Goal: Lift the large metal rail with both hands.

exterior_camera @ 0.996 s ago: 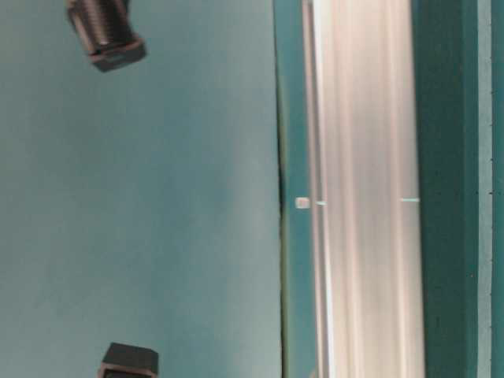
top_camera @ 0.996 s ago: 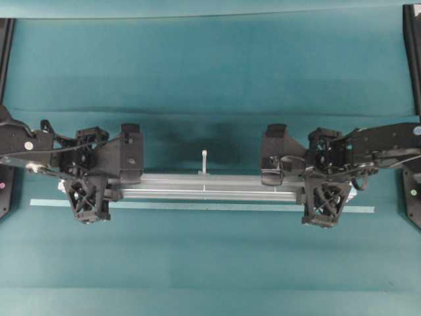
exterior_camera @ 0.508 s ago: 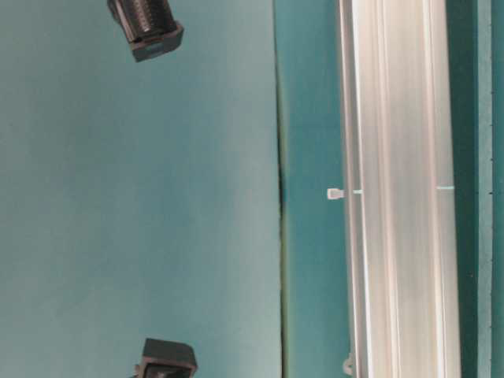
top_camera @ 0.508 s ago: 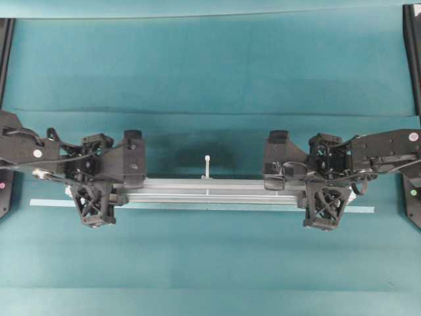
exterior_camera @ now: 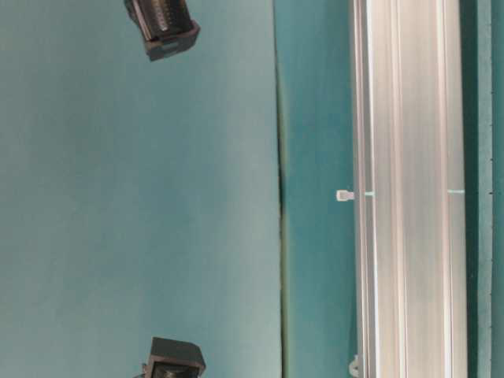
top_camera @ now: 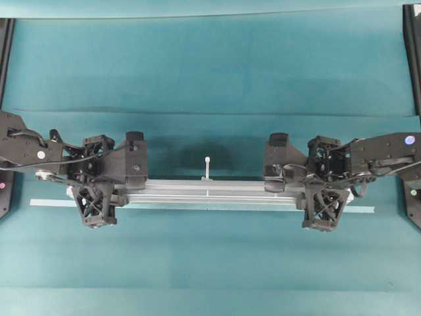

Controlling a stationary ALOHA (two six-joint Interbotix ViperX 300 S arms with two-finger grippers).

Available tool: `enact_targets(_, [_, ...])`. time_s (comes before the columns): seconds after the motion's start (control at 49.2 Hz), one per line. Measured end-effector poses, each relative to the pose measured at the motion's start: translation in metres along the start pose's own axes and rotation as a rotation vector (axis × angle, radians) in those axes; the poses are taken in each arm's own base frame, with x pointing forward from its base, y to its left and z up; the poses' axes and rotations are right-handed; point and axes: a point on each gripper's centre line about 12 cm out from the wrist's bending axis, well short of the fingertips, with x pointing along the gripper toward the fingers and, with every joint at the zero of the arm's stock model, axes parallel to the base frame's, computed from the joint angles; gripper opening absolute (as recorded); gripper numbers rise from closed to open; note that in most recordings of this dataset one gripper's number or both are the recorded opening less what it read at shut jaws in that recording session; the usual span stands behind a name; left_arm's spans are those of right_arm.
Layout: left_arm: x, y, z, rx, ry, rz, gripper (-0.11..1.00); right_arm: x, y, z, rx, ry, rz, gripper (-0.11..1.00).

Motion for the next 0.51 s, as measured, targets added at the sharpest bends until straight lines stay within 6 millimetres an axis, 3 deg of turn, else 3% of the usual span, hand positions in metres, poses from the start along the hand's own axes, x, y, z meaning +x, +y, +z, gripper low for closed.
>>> enact_targets(0.508, [0.0056, 0.0002, -0.0019, 0.002, 0.014, 0.001, 0.36, 0.0088, 0.0002, -0.0011, 0.000, 0.006, -0.001, 0.38])
